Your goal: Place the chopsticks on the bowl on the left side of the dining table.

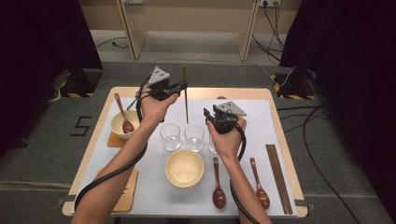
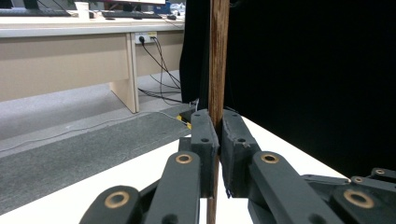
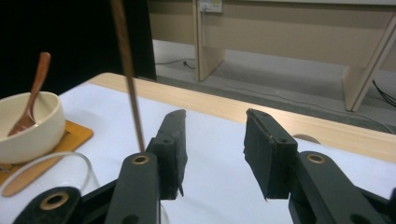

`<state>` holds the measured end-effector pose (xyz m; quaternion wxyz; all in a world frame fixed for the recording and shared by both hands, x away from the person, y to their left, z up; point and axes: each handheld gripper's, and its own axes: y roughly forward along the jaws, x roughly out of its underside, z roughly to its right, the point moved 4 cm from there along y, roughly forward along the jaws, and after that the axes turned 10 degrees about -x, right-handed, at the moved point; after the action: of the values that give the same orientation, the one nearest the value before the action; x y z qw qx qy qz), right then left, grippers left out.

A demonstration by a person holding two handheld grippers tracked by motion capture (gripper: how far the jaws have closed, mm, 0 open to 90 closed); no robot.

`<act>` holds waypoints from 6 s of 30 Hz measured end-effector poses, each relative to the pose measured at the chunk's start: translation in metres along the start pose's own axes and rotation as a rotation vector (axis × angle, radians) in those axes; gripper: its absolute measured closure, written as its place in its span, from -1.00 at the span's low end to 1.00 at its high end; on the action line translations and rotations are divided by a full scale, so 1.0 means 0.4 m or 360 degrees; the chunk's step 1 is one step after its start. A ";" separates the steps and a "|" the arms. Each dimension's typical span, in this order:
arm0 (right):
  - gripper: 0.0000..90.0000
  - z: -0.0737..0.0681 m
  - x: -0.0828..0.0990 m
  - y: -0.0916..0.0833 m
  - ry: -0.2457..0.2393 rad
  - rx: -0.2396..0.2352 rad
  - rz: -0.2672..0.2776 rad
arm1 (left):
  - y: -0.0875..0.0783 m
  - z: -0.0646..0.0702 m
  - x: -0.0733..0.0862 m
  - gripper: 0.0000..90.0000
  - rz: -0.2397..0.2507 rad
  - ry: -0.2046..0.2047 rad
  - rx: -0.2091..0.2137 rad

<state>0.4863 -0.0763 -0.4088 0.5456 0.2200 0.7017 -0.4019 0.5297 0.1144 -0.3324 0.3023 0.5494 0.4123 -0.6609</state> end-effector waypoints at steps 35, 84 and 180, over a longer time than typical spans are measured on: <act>0.30 0.120 0.096 -0.154 0.0068 0.0178 -0.0008 | -0.058 -0.050 -0.018 0.87 0.0048 0.0039 -0.0082; 0.25 0.169 0.186 -0.225 0.0169 0.0258 -0.0015 | -0.176 -0.153 0.016 0.87 0.0057 0.0030 -0.0258; 0.22 0.190 0.193 -0.237 0.0223 0.0279 -0.0024 | -0.245 -0.364 0.179 0.87 -0.0310 -0.0093 -0.0648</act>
<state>0.4363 -0.2023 -0.4572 0.4709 0.2892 0.7019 -0.4494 0.5003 0.2929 -0.3897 0.3538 0.4152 0.5793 -0.6057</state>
